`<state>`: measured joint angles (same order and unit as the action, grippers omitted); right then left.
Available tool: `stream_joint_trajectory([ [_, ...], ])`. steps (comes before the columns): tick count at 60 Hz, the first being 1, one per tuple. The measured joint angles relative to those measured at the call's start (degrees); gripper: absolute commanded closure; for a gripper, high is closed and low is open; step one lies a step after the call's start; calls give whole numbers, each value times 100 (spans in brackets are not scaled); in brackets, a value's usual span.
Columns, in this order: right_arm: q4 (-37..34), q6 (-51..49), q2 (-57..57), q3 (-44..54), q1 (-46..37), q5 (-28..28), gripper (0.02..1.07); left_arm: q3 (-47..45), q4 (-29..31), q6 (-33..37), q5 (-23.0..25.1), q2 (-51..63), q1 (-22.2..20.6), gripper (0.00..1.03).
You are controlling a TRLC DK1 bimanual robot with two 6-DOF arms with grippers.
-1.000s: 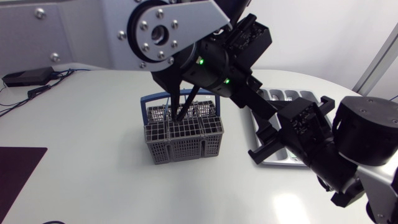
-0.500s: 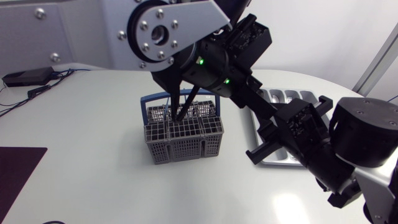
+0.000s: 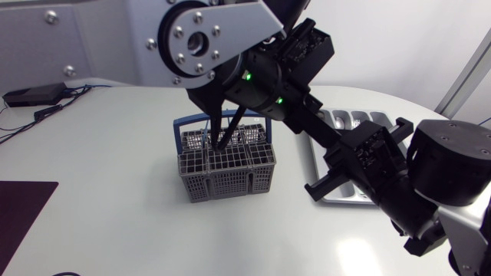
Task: Unload the cutlery basket into the drawer organizer.
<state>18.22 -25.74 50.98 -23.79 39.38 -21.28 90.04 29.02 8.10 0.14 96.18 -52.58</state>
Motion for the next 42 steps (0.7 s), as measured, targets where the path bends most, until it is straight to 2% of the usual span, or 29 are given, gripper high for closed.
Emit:
stream_joint_trajectory([
  [5, -17, 0, 0, 0, 0, -2, 101, 0, 4, -44, -4, 11, 0, 97],
  [10, -26, -2, 0, 0, 2, -2, 101, 0, 9, -61, -4, 15, 2, 87],
  [16, -70, -4, 0, 0, 26, 20, 101, 2, 4, -61, 0, 22, 7, 62],
  [20, -136, -7, 0, 2, 44, 24, 101, 2, 4, -59, 0, 22, 7, 40],
  [25, -175, -7, -4, 11, 44, 26, 101, 9, 4, -61, 0, 20, 35, 23],
  [31, -275, -46, -57, 66, 44, 66, 101, 46, -4, -61, -4, 9, 103, 13],
  [37, -376, -116, -195, 170, 28, 210, 101, 46, -13, -61, -17, -76, 245, 10],
  [42, -525, -179, -376, 275, -129, 586, 101, 72, -13, -59, -48, -195, 422, 9],
])
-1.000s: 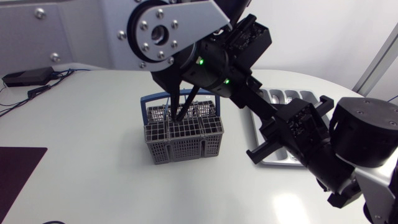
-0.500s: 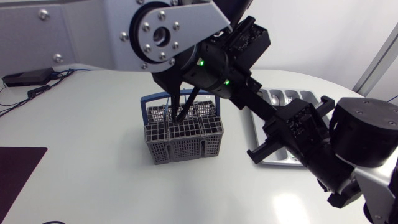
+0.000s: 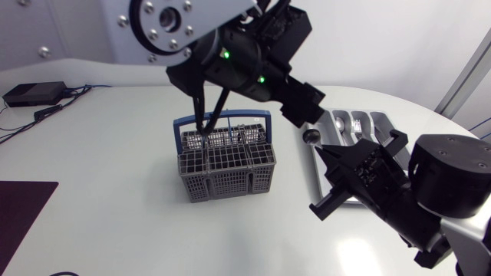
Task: Unload the cutlery basket into the drawer organizer.
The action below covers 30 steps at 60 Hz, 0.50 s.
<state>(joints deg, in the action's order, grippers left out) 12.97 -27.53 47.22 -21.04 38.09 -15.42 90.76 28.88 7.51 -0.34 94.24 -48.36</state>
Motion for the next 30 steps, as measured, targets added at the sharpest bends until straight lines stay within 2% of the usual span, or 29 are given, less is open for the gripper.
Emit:
stream_joint_trajectory([
  [9, -313, -321, -352, 247, -852, 1075, 101, 61, 7, 2, -15, -297, 380, 9],
  [18, -511, -686, -407, 254, -2310, 2516, 101, 70, 90, 24, -17, -564, 769, 9],
  [30, -881, -1462, 269, 109, -3991, 4186, 101, -103, 170, 188, -15, -894, 1198, 9],
])
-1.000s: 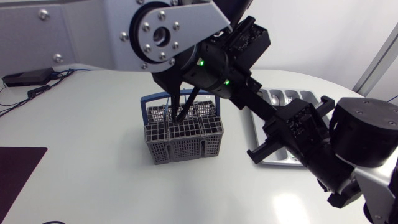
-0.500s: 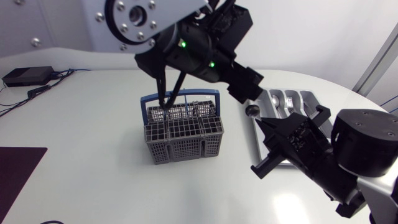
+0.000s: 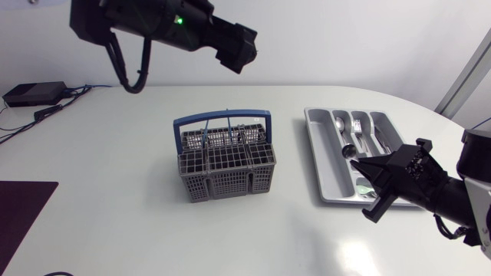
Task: Unload the cutlery basket into the drawer organizer.
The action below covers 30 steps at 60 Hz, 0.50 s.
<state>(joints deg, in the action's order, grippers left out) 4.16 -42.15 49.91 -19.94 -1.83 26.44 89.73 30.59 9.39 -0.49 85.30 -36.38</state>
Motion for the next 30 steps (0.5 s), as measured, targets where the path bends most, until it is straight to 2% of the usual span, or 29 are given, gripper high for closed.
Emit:
stream_joint_trajectory([
  [7, -278, -575, 693, -280, -761, 715, 101, -240, 44, 101, 0, -190, 225, 8],
  [15, -752, -1438, 1574, -710, -1346, 1193, 101, -520, 83, 140, 0, -376, 463, 8],
  [30, -1899, -3364, 3121, -1659, -2105, 1390, 101, -973, 94, 289, 2, -688, 678, 8],
])
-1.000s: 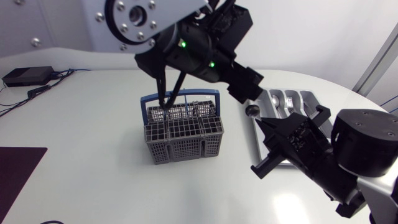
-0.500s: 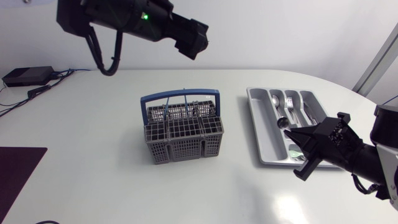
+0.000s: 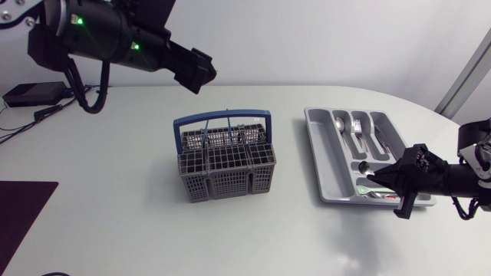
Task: Unload the cutlery basket into the drawer organizer.
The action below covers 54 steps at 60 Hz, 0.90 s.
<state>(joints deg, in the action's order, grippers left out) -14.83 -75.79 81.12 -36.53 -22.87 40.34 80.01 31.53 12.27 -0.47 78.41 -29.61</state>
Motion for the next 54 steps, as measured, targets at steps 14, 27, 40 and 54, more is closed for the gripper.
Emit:
stream_joint_trajectory([
  [14, -334, -1517, 1128, -654, -407, -330, 101, -302, 0, 155, 7, -168, 210, 8],
  [27, -555, -2352, 1648, -859, -584, -800, 101, -573, 0, 332, 201, -291, 450, 7],
  [40, -616, -2594, 1661, -859, -586, -979, 72, -750, -2, 560, 507, -428, 850, 7],
  [54, -522, -2433, 1093, -831, -577, -887, 47, -988, -96, 953, 1259, -616, 1779, 7],
])
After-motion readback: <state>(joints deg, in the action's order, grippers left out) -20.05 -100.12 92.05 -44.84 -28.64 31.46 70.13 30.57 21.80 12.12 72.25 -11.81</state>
